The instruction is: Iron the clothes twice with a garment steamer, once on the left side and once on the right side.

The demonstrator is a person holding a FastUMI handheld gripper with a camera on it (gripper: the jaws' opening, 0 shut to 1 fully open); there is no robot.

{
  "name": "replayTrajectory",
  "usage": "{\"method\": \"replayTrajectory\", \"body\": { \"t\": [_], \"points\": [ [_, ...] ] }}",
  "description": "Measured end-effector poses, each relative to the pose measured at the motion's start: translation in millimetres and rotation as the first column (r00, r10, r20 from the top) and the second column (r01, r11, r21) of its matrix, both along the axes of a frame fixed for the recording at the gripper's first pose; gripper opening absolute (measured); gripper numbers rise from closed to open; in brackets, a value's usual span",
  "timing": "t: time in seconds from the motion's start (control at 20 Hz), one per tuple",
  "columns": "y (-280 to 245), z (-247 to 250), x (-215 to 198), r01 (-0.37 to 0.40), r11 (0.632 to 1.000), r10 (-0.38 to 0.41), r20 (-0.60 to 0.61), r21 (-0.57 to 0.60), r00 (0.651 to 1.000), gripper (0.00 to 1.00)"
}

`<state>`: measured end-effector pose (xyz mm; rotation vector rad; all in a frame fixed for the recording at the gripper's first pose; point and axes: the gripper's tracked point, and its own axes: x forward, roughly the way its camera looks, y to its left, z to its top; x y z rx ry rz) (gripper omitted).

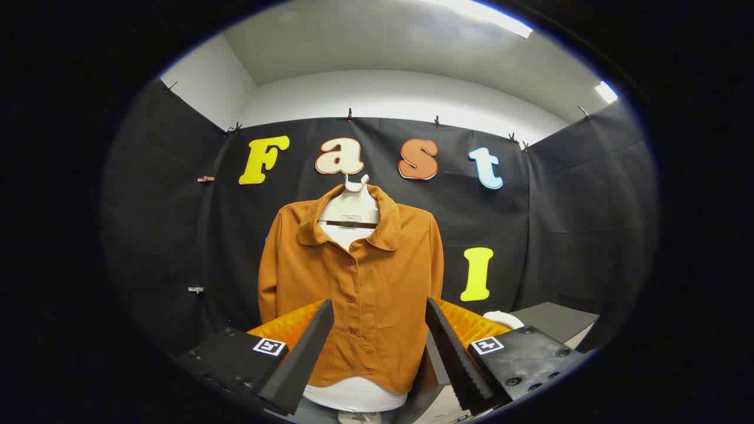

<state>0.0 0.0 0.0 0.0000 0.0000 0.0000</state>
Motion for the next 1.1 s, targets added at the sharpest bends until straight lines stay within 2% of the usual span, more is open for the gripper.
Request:
{"method": "replayTrajectory", "body": {
  "t": [1.1],
  "points": [
    [9.0, -7.2, 0.9, 0.032, 0.999, -0.032, -0.025, -0.005, 0.999, 0.98]
  ]
}}
